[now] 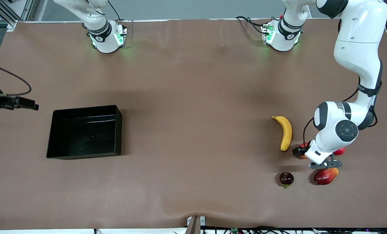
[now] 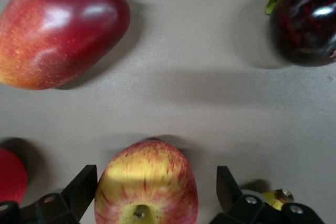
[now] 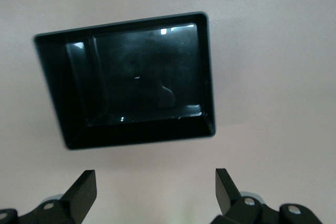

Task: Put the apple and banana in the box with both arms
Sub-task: 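Grasp the apple with the left gripper while the right gripper reaches the box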

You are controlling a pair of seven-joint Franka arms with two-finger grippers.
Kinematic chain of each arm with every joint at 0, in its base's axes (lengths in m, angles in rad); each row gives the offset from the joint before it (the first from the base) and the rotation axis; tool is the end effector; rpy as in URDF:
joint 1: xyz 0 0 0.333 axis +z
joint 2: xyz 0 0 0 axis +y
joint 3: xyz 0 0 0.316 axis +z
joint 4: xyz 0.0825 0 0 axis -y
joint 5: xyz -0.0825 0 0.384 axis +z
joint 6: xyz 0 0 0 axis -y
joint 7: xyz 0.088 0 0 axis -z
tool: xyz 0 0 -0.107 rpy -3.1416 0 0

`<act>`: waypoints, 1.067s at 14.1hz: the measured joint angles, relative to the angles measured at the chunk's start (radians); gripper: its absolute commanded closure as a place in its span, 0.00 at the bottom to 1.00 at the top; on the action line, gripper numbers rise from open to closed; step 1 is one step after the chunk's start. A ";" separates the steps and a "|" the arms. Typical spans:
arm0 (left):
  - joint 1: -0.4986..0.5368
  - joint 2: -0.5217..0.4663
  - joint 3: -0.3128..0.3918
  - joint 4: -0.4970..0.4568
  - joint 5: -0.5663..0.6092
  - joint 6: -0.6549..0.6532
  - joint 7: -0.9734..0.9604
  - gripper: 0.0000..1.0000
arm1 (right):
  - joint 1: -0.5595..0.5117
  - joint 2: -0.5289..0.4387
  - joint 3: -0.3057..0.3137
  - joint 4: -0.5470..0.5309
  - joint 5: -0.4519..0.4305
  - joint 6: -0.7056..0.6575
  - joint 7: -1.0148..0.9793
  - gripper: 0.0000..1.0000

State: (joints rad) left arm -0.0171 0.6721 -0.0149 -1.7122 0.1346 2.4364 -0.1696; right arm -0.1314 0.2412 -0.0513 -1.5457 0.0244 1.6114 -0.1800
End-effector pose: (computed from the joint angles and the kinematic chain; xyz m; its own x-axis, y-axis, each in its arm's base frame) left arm 0.6782 -0.0204 0.2043 0.9974 0.0385 0.0617 0.0430 -0.9964 -0.0736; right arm 0.6070 -0.1066 0.4978 0.9855 -0.0017 -0.1694 -0.0091 -0.9991 -0.0426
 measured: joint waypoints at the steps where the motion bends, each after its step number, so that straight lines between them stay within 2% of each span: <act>1: 0.000 0.001 0.000 -0.004 0.000 0.000 0.000 0.03 | -0.017 0.032 -0.001 -0.003 -0.006 0.028 -0.046 0.00; 2: 0.000 0.001 0.000 -0.008 0.000 0.000 0.000 0.19 | -0.032 0.065 -0.002 -0.006 -0.014 0.060 -0.088 0.00; 3: 0.001 0.002 0.000 -0.014 0.000 -0.001 0.001 0.45 | -0.042 0.099 -0.002 -0.009 -0.020 0.099 -0.123 0.00; 4: 0.000 0.002 0.000 -0.020 0.000 -0.001 0.002 0.76 | -0.049 0.135 -0.002 -0.011 -0.023 0.136 -0.154 0.00; 5: -0.001 0.002 -0.001 -0.024 0.000 -0.003 0.002 1.00 | -0.053 0.170 -0.002 -0.012 -0.025 0.164 -0.179 0.00; 9: -0.007 -0.017 -0.009 -0.021 0.001 -0.045 0.002 1.00 | -0.065 0.303 -0.002 -0.014 -0.026 0.289 -0.298 0.00; 15: -0.009 -0.151 -0.055 0.058 0.001 -0.315 -0.001 1.00 | -0.071 0.416 -0.004 -0.014 -0.026 0.404 -0.376 0.00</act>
State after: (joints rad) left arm -0.0256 0.5210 -0.0701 -1.6542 0.1354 2.1216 -0.1711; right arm -0.2028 0.6575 -0.0553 -1.5601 -0.0016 2.0150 -0.5562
